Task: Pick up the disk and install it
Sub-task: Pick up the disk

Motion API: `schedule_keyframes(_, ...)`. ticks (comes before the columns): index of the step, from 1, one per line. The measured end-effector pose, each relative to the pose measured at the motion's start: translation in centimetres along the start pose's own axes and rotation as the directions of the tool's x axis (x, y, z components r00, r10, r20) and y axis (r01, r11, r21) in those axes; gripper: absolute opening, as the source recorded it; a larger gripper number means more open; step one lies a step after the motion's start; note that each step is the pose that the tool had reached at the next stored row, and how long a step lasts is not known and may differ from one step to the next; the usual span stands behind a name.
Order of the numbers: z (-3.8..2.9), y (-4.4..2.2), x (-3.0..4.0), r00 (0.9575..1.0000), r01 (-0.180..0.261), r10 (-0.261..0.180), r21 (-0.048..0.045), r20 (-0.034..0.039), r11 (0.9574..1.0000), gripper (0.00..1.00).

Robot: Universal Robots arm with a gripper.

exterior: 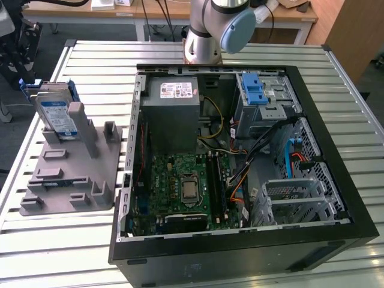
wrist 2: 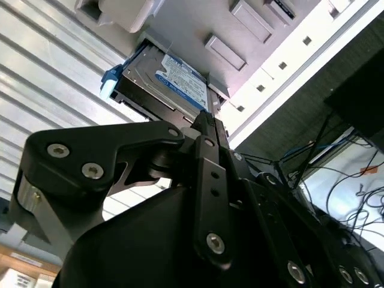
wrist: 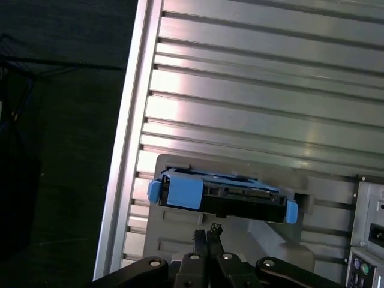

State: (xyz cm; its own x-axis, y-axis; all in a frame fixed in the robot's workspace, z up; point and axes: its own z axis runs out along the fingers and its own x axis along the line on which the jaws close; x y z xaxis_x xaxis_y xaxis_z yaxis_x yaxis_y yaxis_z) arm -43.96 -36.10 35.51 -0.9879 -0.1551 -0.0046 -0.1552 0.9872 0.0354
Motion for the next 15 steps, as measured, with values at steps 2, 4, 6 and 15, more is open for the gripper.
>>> schedule_keyframes(2,0.02,0.0,0.0,0.9994,0.036,-0.036,-0.0002,-0.0012,0.9994,0.15)
schedule_keyframes(4,0.02,0.0,0.0,0.9985,0.055,-0.055,-0.0003,-0.002,0.9985,0.15)
schedule_keyframes(6,0.02,0.0,0.0,0.9984,0.056,-0.056,-0.0003,-0.002,0.9985,0.15)
schedule_keyframes(15,0.03,0.0,0.0,0.9935,0.114,-0.114,-0.0008,-0.0039,0.9935,0.15)
